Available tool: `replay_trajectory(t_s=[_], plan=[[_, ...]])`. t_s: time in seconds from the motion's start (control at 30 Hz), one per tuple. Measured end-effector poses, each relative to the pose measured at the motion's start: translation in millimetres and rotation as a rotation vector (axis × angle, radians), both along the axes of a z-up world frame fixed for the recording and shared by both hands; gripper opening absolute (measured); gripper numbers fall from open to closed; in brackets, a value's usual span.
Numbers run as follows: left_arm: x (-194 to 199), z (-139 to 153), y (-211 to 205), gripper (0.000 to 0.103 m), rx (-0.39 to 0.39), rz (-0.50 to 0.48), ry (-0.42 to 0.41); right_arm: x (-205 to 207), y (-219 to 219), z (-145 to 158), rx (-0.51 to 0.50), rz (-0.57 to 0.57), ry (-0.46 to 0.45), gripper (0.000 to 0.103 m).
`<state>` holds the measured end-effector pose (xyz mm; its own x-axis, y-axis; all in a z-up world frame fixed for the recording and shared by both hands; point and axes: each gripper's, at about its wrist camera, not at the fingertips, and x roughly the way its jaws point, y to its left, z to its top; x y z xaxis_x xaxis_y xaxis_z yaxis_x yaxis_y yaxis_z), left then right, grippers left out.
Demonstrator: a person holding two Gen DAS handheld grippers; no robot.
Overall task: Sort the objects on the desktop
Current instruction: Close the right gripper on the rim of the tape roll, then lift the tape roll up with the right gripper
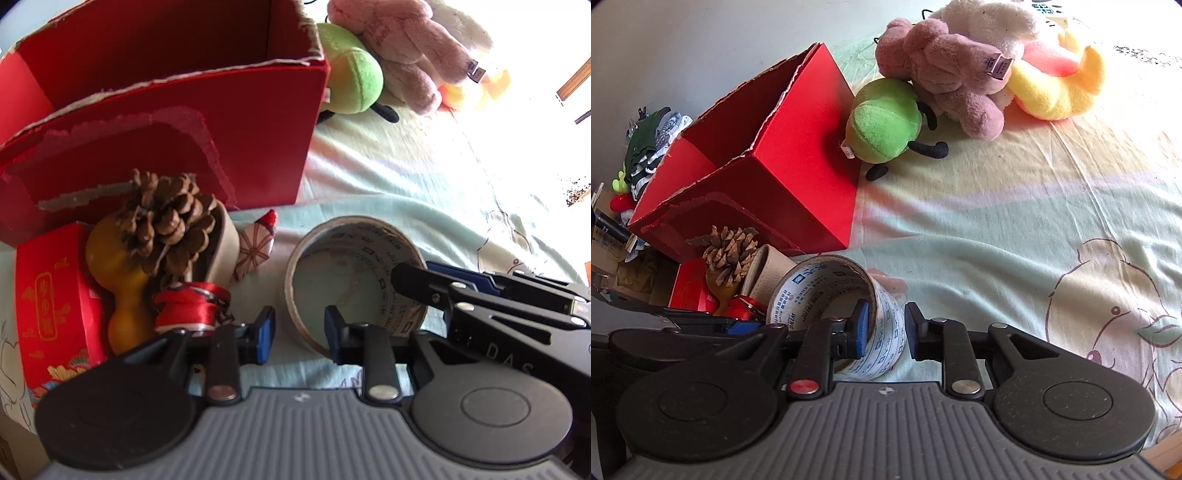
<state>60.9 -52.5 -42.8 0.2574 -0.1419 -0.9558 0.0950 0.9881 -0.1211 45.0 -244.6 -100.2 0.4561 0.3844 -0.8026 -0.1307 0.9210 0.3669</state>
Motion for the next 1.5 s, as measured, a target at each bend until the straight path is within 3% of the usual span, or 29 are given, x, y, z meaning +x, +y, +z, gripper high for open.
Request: replay_trajectory(t_s=[0.43, 0.53, 0.8, 1.1, 1.5], plan=[[4, -5, -14, 0.022, 0.025, -0.006, -0.007, 0, -4, -3, 0.038, -0.018, 0.024, 0.024], [4, -6, -16, 0.022, 0.036, -0.02, -0.014, -2, -3, -2, 0.042, -0.007, 0.018, 0.017], [-1, 0, -28, 0.022, 0.077, -0.056, -0.041, -6, -9, -1, 0.054, -0.024, 0.018, 0.014], [0, 17, -56, 0.021, 0.106, -0.147, -0.096, -17, -31, 9, 0.061, -0.09, -0.012, 0.014], [6, 55, -92, 0.021, 0.112, -0.24, -0.214, -21, -65, 41, 0.091, -0.211, -0.126, 0.014]])
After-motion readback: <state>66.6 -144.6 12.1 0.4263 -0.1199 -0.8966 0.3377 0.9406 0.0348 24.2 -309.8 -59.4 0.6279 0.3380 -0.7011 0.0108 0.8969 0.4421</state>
